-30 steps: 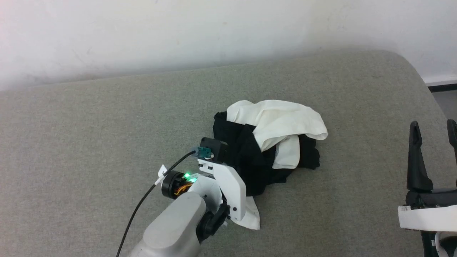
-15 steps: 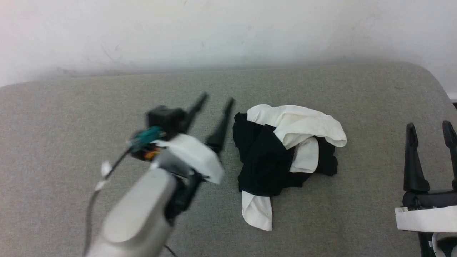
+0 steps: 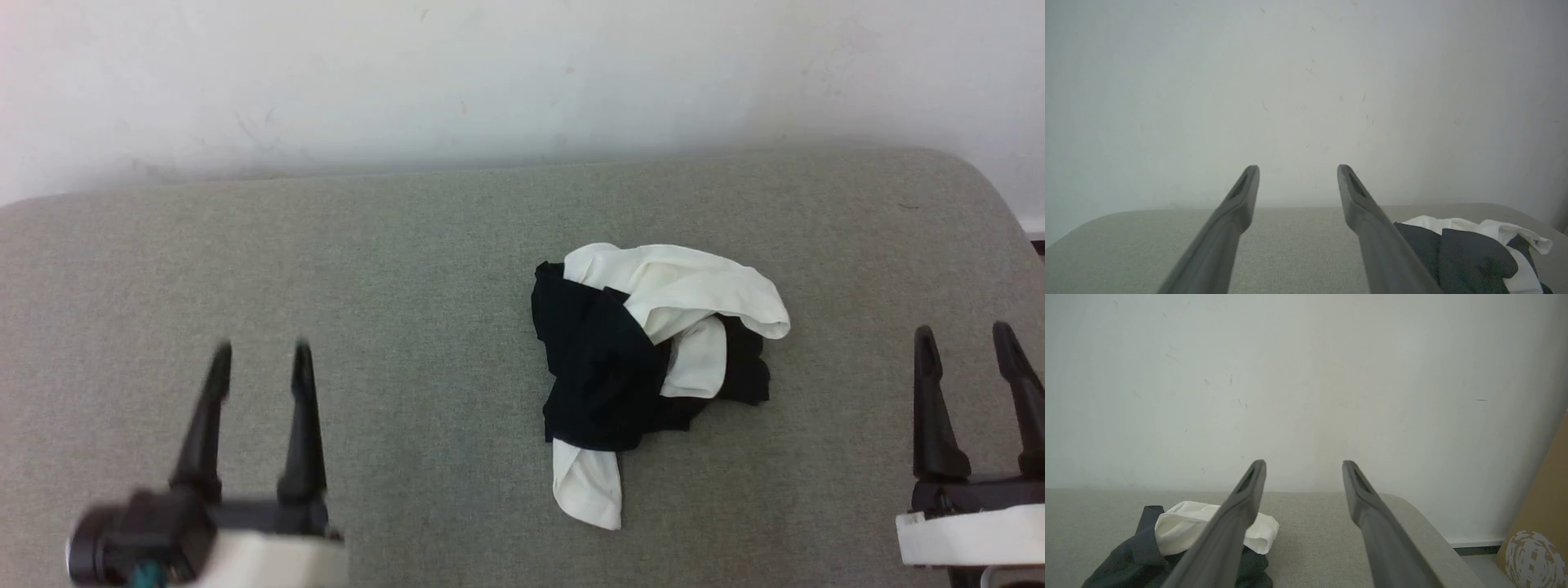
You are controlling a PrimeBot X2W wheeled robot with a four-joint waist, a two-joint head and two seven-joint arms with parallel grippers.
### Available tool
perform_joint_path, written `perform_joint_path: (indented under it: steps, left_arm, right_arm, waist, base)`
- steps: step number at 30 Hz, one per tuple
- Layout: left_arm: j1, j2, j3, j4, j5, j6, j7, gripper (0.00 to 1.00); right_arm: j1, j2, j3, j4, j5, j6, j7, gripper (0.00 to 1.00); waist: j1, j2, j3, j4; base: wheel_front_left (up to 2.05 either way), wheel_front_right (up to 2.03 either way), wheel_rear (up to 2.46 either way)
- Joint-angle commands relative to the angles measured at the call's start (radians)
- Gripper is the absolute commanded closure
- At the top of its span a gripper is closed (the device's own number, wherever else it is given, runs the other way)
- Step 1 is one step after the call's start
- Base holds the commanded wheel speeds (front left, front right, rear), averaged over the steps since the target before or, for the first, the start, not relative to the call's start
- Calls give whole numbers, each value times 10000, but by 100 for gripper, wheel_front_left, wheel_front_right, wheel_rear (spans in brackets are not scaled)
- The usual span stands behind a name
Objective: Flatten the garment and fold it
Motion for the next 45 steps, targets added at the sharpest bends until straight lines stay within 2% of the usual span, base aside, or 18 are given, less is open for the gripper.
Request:
perform_joint_path:
  steps: [1, 8, 17, 20, 23, 29, 35, 45]
  left_arm:
    - [929, -220, 113, -99, 488, 1, -42, 0]
    - [2533, -1124, 453, -42, 1410, -401, -44, 0]
    - [2313, -1617, 741, -52, 1776, -1135, -44, 0]
    - [2177, -1859, 813, 22, 1787, -1357, -44, 0]
    - [2055, -2108, 879, 213, 1824, -1574, -45, 0]
    - [1851, -2507, 1002, 546, 1946, -1999, -45, 0]
    - [1722, -2765, 1126, 776, 2043, -2346, -45, 0]
    - [1369, -3021, 1453, 940, 2173, -2715, -45, 0]
  right_arm:
    - [246, 26, 3, 75, 112, -7, -11, 0]
    - [731, 26, 25, 366, 363, -7, -140, 0]
    - [-19, 26, 293, 231, 221, -7, 139, 0]
    - [-839, 9, 700, -31, -3, -7, 686, 0]
    - [-1654, -278, 1304, -33, 179, -7, 1671, 0]
    - [-2871, -1276, 2456, 886, 967, -7, 3674, 0]
    - [-3085, -1917, 3469, 2268, 1520, -7, 5116, 0]
    - [-3303, -2147, 4448, 3748, 1512, -7, 4437, 0]
  waist:
    - [1, 0, -51, 20]
    - [1, 0, -241, 142]
    - [1, 0, -99, 295]
    - [1, 0, 30, 370]
    - [1, 0, 159, 475]
    - [1, 0, 450, 910]
    - [1, 0, 718, 1392]
    - [1, 0, 1089, 1821]
  base:
    - [0, 0, 0]
    - [0, 0, 0]
    - [0, 0, 0]
    - [0, 0, 0]
    - [0, 0, 0]
    - [0, 0, 0]
    - [0, 0, 0]
    - [0, 0, 0]
